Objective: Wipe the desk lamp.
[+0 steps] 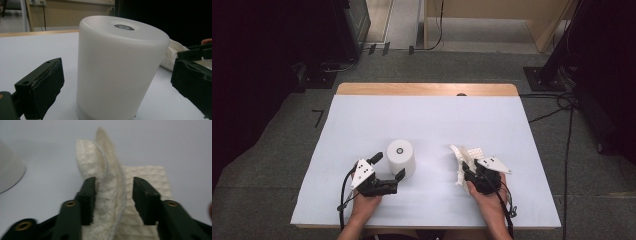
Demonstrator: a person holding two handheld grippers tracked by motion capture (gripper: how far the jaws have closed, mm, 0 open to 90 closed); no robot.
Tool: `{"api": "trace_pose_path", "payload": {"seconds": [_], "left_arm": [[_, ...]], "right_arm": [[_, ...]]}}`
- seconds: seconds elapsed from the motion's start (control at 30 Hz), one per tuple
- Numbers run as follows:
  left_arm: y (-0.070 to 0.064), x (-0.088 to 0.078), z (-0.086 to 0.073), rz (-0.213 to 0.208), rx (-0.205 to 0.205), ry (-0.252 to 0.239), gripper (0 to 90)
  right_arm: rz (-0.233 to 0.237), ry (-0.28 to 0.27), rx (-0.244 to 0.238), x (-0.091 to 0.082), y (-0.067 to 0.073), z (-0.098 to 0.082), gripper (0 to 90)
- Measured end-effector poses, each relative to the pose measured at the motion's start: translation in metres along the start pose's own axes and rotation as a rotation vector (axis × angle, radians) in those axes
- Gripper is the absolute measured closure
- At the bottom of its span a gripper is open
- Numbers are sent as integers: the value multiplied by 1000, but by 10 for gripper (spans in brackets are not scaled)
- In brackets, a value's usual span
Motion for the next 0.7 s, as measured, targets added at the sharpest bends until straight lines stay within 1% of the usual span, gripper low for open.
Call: {"api": "trace_pose_path", "payload": {"seconds": [0.07, 0.1, 0.13, 0.17, 0.2, 0.23, 0.27, 0.3, 0.33, 0.4, 0.47, 0.53, 0.57, 0.6, 0.63, 0.7], "left_arm": [[0, 0, 0, -7, -6, 1, 0], [0, 1, 0, -7, -16, 2, 0], [1, 1, 0, -10, -17, 6, 0], [1, 1, 0, -14, -17, 6, 0], [1, 1, 0, -15, -19, 7, 0], [1, 1, -1, -16, -20, 8, 0], [1, 1, -1, -17, -20, 9, 0], [1, 1, -1, -17, -21, 9, 0], [1, 1, -1, -18, -21, 9, 0], [1, 1, -1, -19, -21, 10, 0], [1, 1, -1, -20, -23, 11, 0], [2, 1, -1, -22, -25, 13, 0], [2, 1, -1, -22, -26, 13, 0], [2, 1, -1, -23, -26, 14, 0], [2, 1, -1, -23, -26, 14, 0], [2, 2, -1, -22, -26, 15, 0]], "right_arm": [[-49, 12, -9, -2, -11, 0, 329], [-82, 14, 5, -3, -17, -1, 290], [-101, 17, 24, -4, -22, -1, 260], [-135, 36, 59, -4, -30, -3, 195], [-135, 36, 59, -4, -30, -3, 195], [-136, 73, 76, 0, -35, -6, 177], [-136, 73, 76, 0, -35, -6, 177], [-117, 87, 91, 2, -35, -7, 181], [-86, 97, 116, 3, -35, -9, 196], [-24, 113, 141, 6, -34, -10, 234], [7, 116, 156, 7, -33, -11, 236], [36, 114, 173, 7, -32, -11, 221], [75, 130, 192, 8, -31, -11, 176], [75, 130, 192, 8, -31, -11, 176], [82, 140, 190, 9, -29, -11, 138], [81, 148, 170, 9, -23, -11, 136]]}}
Point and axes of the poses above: each handheld gripper's, and its own axes: x roughly forward along the jaws, z roughly out of its top, y roughly to its left, the point moved 3 cm from there along x, roughly forward along the jaws, and after that the axes turned 4 degrees about z, right-handed, at the moved point
